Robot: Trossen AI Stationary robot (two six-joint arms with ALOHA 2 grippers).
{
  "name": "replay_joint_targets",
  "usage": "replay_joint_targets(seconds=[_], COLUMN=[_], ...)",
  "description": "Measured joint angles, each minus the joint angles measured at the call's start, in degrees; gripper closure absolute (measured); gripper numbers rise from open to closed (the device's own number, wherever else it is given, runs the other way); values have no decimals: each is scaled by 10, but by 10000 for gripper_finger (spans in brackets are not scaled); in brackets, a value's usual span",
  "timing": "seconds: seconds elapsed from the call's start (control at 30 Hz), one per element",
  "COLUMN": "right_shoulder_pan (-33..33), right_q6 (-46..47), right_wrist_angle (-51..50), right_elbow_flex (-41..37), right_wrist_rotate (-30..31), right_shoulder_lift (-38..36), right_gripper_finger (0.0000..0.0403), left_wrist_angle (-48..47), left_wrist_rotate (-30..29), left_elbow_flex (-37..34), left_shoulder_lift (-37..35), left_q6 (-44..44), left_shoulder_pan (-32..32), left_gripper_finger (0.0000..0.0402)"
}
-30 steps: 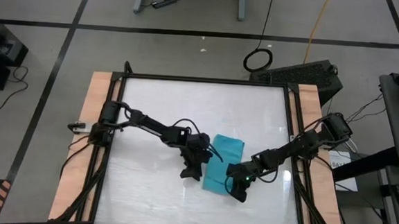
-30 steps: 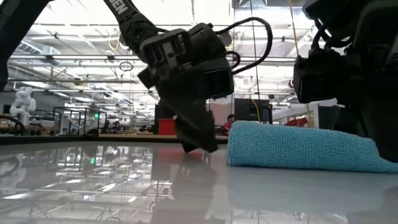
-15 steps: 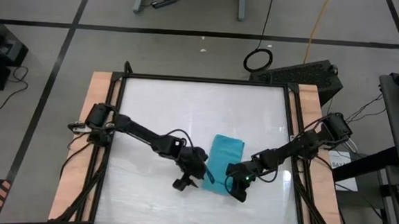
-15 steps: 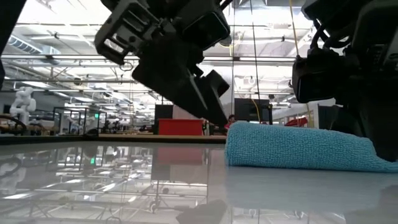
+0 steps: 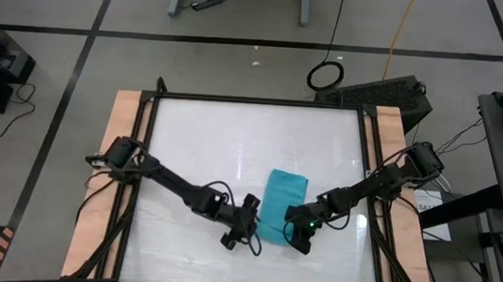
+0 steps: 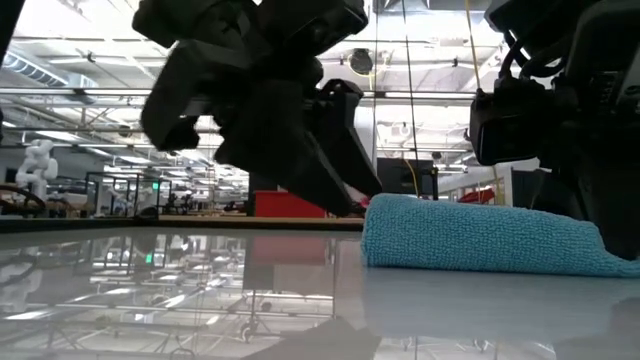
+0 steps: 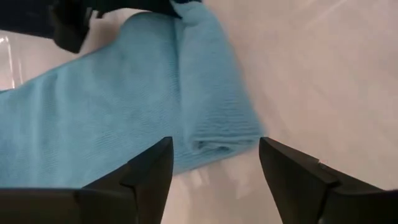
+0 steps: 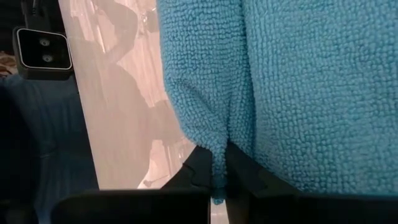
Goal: Roll towel
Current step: Roll the blue towel
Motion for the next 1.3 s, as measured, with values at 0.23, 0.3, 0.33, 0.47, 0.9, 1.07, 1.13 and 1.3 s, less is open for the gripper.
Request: replay_joint_targets(seconds=[0.23, 0.3, 0.33, 0.47, 0.9, 1.07, 1.13, 1.3], right_shoulder_pan=[0, 0, 0, 0, 0, 0, 0, 0], right_q6=[2, 2, 2, 3, 2, 2, 2, 3], right_wrist_angle=[0, 0, 0, 0, 3, 3, 3, 4], right_elbow_flex=[0, 0, 0, 0, 0, 0, 0, 0], right_wrist_rotate=[0, 0, 0, 0, 2, 3, 3, 4], right_shoulder_lift=[0, 0, 0, 0, 0, 0, 0, 0], right_gripper_finger=[397, 397, 397, 397, 397, 397, 397, 397], left_wrist_angle=[11, 28, 38, 53, 82, 82, 81, 79], left_wrist_rotate=[31, 75, 90, 93, 35, 67, 75, 60], left_elbow_flex=[1, 1, 1, -2, -1, -2, -2, -1], left_shoulder_lift=[0, 1, 4, 16, 37, 53, 63, 67], left_q6=[-1, -1, -1, -1, 20, 24, 17, -11], left_shoulder_pan=[1, 1, 1, 1, 2, 2, 2, 3], left_gripper_finger=[166, 166, 166, 166, 166, 166, 166, 166])
